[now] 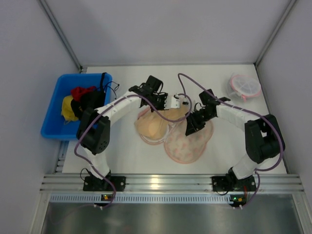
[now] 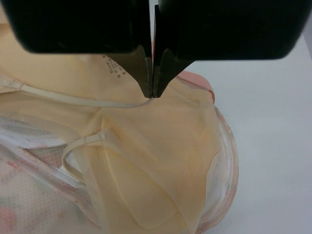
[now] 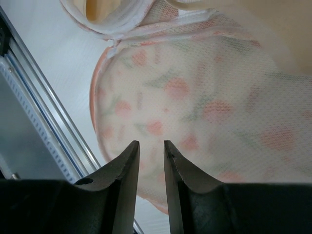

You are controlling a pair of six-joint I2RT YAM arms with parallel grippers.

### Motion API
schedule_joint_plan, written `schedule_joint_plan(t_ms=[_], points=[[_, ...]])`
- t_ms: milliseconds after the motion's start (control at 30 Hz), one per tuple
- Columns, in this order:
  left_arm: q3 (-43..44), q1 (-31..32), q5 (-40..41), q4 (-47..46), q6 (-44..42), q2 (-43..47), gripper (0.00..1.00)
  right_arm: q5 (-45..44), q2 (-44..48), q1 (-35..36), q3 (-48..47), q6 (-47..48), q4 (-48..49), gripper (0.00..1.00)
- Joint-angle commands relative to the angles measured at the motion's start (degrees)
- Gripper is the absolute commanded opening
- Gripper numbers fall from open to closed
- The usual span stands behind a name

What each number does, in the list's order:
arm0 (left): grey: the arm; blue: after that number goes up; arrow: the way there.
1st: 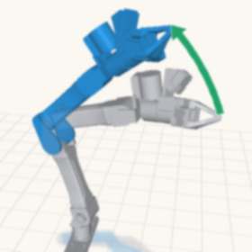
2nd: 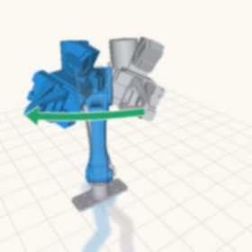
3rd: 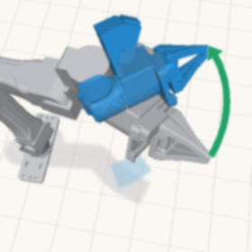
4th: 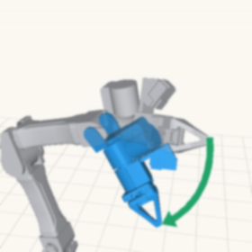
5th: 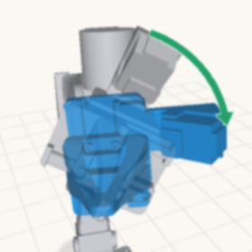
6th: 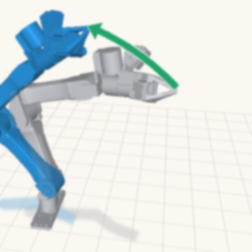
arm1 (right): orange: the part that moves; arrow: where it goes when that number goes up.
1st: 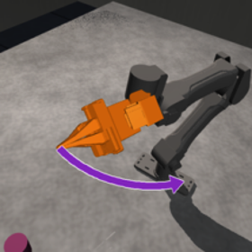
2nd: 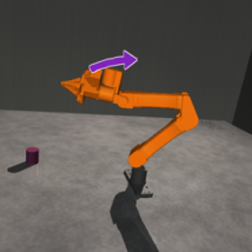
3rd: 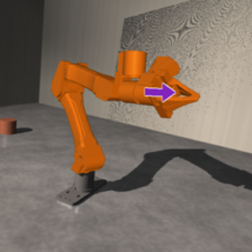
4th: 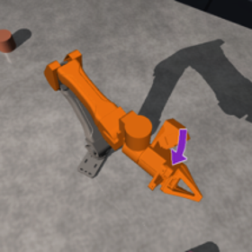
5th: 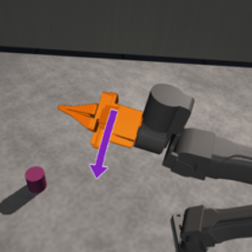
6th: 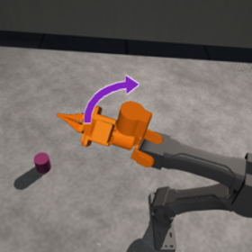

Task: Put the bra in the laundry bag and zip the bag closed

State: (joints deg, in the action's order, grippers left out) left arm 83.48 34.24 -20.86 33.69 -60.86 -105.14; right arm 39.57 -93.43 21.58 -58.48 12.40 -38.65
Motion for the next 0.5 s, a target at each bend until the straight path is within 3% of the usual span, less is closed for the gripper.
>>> schedule_joint_plan(t_ms=[0,133,167,267,467], points=[[0.99,0.48,-2.78,-3.45,2.94,-1.20,0.00,2.70,4.56,-0.66,-0.15,-2.55,2.18,0.28],[-0.16,0.48,-1.99,-3.63,5.13,-1.47,0.14,2.70,7.11,-2.07,-0.85,-3.35,3.06,0.28],[-0.51,0.48,-2.16,-3.63,5.40,-1.03,0.22,2.53,7.73,-2.59,-1.20,-3.35,2.97,0.28],[-1.13,0.56,-4.44,-3.63,6.19,2.47,0.35,1.74,7.12,-3.82,-2.69,-2.65,2.53,0.28],[-4.02,2.67,-7.97,-2.41,0.50,7.76,0.42,1.30,5.36,-5.85,-4.19,-1.86,2.53,0.28]])
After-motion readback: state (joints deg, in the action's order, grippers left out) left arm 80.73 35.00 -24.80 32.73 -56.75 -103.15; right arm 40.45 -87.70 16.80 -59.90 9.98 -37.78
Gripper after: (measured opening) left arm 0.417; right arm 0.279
